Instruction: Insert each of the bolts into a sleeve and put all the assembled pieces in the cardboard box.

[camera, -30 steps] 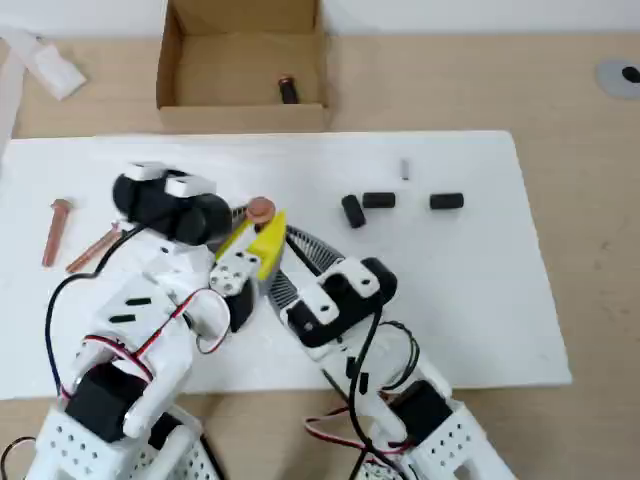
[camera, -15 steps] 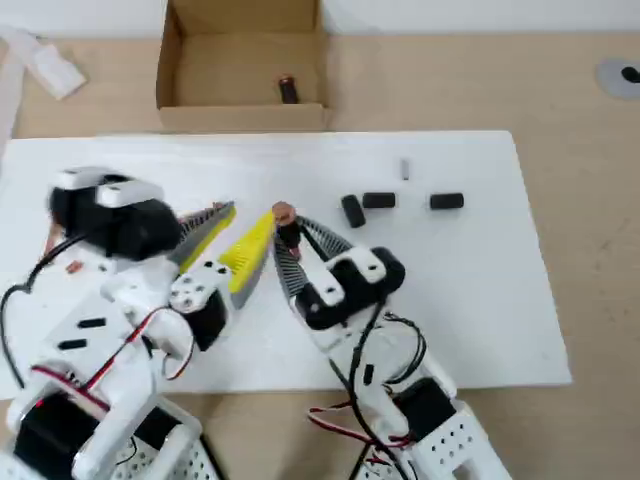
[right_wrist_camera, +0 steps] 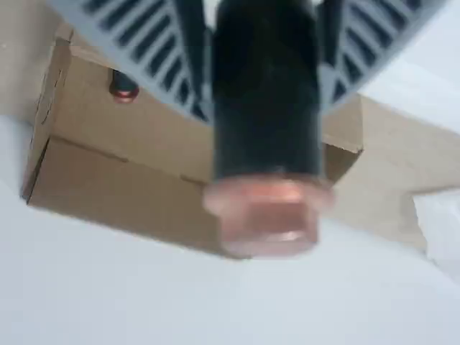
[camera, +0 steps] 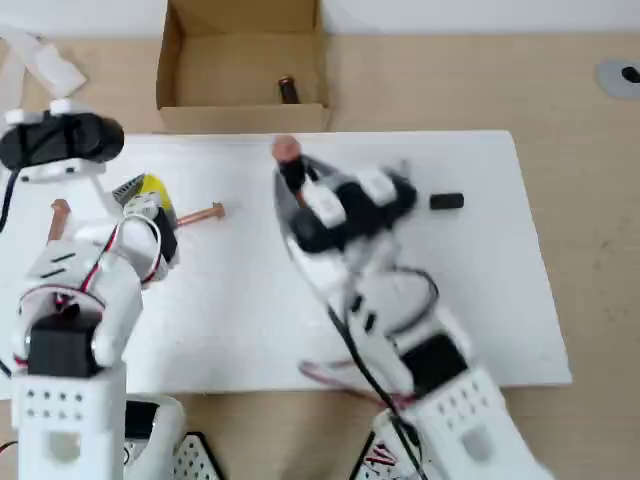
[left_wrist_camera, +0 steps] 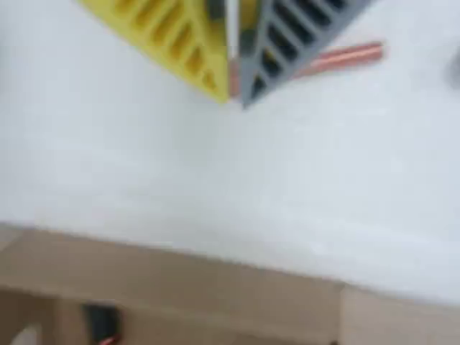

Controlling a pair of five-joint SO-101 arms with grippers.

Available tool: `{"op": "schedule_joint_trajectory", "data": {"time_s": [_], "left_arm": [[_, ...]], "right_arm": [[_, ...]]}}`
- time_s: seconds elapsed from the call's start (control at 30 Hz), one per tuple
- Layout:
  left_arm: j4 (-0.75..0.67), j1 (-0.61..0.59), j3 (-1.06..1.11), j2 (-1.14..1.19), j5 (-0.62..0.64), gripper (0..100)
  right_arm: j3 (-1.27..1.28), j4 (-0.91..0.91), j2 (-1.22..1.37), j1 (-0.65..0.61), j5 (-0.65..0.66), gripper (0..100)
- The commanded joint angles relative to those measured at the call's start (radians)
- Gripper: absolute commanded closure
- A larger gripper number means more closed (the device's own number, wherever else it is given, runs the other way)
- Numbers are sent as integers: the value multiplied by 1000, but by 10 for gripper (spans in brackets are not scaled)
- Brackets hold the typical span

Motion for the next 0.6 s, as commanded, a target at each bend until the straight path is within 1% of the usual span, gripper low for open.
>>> {"op": "schedule_joint_trajectory", "data": {"time_s": [0.0, 0.1, 0.27, 0.33, 0.57], "left_arm": [[3, -26, -25, 24, -77, 993], [5, -28, 0, 19, -123, 993], [71, -29, 2, 19, -206, 993], [84, -52, -3, 19, -232, 993], [86, -133, 5, 19, -238, 993]], "right_arm": [[-271, -44, 265, 27, 9, 989], [-447, -44, 476, 65, 28, 989], [-740, -44, 819, 142, 28, 989], [-860, -41, 954, 165, 29, 989], [-1201, -21, 1391, 217, 23, 989]]}}
